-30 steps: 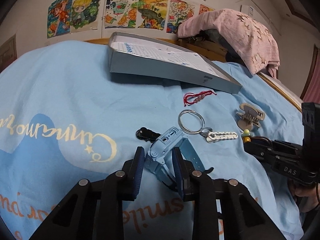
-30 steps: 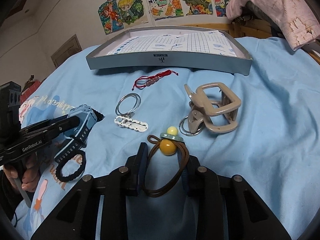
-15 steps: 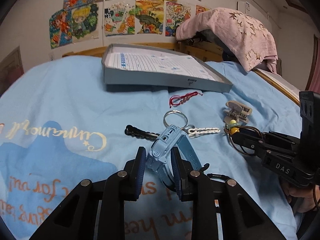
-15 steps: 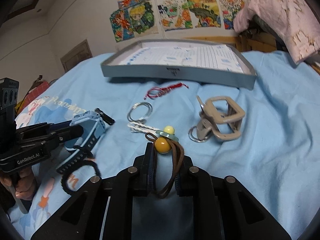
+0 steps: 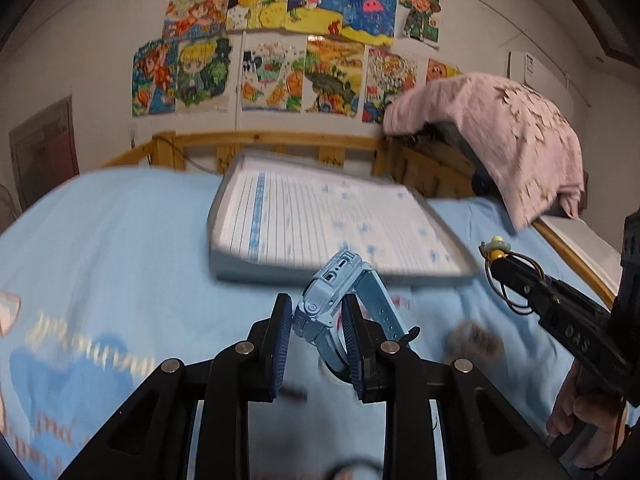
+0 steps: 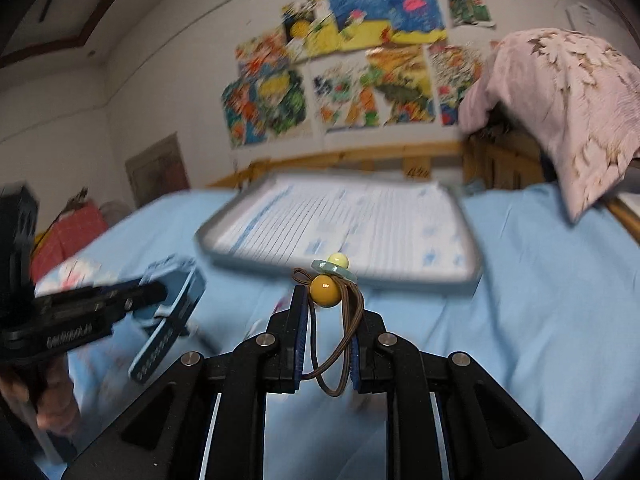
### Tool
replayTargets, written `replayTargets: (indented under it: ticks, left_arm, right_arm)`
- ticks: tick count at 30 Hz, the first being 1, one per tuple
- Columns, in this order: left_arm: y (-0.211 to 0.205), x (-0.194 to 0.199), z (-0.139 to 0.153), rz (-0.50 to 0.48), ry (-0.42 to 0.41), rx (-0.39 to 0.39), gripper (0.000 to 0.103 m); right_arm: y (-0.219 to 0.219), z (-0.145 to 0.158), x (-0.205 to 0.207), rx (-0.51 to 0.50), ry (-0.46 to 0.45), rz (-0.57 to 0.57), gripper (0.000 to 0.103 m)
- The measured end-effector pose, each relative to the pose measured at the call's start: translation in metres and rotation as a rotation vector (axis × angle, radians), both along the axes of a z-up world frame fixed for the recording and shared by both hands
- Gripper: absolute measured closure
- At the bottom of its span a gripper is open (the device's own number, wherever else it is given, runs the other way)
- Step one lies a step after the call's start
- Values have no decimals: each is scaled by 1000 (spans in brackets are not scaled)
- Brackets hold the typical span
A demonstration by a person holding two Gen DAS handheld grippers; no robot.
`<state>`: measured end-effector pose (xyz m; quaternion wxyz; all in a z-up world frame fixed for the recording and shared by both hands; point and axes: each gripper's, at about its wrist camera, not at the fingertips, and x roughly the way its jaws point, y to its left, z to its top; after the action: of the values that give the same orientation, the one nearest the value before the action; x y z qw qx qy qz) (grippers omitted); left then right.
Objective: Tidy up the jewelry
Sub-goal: 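Release the watch into the gray tray with the left tool while the right drops the hair tie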
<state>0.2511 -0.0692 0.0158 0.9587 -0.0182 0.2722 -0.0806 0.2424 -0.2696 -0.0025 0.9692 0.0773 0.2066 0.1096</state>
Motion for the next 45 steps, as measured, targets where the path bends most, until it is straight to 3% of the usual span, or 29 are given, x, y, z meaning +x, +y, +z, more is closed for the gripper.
replayTargets:
  ticks: [7,14,19,26,29,31,34,38,40,41,45]
  left_arm:
    - [-23,67,7,33,-14,15,79]
    - [-47,119,-18,82,60,59,79]
    - [-53,129,-34,116,88,49,79]
    - [-52,128,-34,136,83,-6,79]
    - [-47,127,-35,148,86,-26,63]
    - [-45,122,-33,158,68,-27,38]
    - [-44,109,-26,166,18,-8,33]
    - [-41,84,-11,167,-28,4,21]
    - [-39,69,-1,169,-62,0,6]
    - [-37,63,4,170,-77,-2,3]
    - [-28,20,29,190,-176,-29,0]
  right_arm:
    - [-28,15,77,72,16,-44,87]
    - [-43,-11,118,44,64,-90,87]
    - [-49,-39,131,19,106,-71,87]
    - [-49,-53,137,31,126,-48,87]
    - [-52,-55,140,42,136,-52,85]
    - [-53,-54,140,46,134,-57,82]
    - [-52,-51,136,39,125,-63,72]
    - [-52,-37,124,11,91,-86,66]
    - [-53,-26,113,11,61,-98,51]
    - [-54,-20,106,16,45,-102,49]
    - [-56,10,71,17,-39,-128,28]
